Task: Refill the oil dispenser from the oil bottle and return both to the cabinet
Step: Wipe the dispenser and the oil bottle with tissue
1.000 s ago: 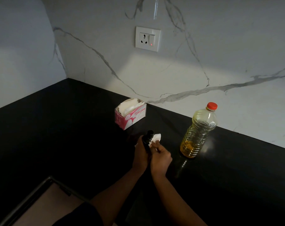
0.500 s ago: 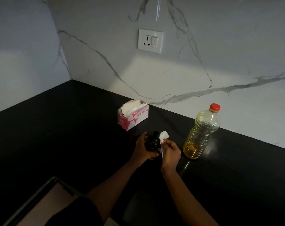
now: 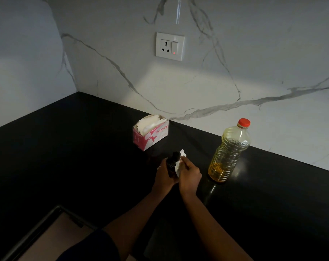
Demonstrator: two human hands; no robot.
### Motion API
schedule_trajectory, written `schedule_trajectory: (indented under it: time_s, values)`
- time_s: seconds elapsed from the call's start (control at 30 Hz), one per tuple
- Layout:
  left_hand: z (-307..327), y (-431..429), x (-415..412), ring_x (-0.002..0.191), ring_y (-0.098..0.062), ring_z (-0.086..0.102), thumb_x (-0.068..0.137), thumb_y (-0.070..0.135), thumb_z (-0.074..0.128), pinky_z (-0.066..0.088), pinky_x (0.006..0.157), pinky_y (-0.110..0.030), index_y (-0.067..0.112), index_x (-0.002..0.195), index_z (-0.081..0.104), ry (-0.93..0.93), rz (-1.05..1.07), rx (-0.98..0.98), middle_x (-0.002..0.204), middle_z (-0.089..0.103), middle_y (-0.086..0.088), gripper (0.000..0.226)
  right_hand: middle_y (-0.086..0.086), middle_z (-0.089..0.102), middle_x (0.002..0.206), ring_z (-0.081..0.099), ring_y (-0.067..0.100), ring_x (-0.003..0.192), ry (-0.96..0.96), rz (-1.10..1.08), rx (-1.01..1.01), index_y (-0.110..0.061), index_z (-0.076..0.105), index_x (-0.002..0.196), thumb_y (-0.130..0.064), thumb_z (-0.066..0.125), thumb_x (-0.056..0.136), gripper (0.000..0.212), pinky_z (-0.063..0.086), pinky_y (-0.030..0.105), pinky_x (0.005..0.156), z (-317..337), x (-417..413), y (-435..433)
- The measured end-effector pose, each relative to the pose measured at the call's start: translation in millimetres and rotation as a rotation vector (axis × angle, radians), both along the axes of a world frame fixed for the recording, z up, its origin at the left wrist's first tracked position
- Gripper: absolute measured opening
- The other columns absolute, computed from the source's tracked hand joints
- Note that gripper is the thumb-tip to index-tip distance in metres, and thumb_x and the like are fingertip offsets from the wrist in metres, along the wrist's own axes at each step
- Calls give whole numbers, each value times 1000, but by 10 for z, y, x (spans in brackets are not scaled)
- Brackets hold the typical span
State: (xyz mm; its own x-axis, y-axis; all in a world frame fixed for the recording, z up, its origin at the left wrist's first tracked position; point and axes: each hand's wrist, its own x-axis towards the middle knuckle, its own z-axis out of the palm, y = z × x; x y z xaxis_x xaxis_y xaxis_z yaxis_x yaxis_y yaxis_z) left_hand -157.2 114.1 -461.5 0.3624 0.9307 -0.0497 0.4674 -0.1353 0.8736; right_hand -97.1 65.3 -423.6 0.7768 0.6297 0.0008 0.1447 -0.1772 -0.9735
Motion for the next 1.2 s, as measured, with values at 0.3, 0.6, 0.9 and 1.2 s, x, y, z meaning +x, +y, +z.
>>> schedule_trajectory:
  time_s: [0.3,0.6,0.9,1.2]
  values:
    - [-71,-39,-22,101,-13,61,55,39,76,50,91,-32,11,112,58,22,19,103,104,66,0,66,4,69,97,61,6,79,159,60,2,-14,70,98,-16,48,95,22,47,15,69,-21,83,94]
    - [-179,-164,46,120,-29,50,83,31,65,38,102,-36,7,123,55,52,305,142,126,56,-14,48,-8,68,87,58,-3,73,171,-65,72,-15,65,115,-24,60,90,27,48,20,75,-221,-202,-147]
    - [-91,-278,-93,126,-25,42,70,21,76,39,101,-32,7,120,53,-7,198,139,136,42,-8,57,3,68,76,62,13,69,335,-84,56,-11,73,89,-25,55,92,23,51,25,63,-53,32,28]
    - [217,-78,-105,125,-20,46,91,27,56,41,102,-31,14,131,50,-44,-12,119,134,51,-6,42,16,70,86,64,22,73,578,-67,-83,-9,68,82,-19,41,92,31,49,33,64,-427,-39,-140]
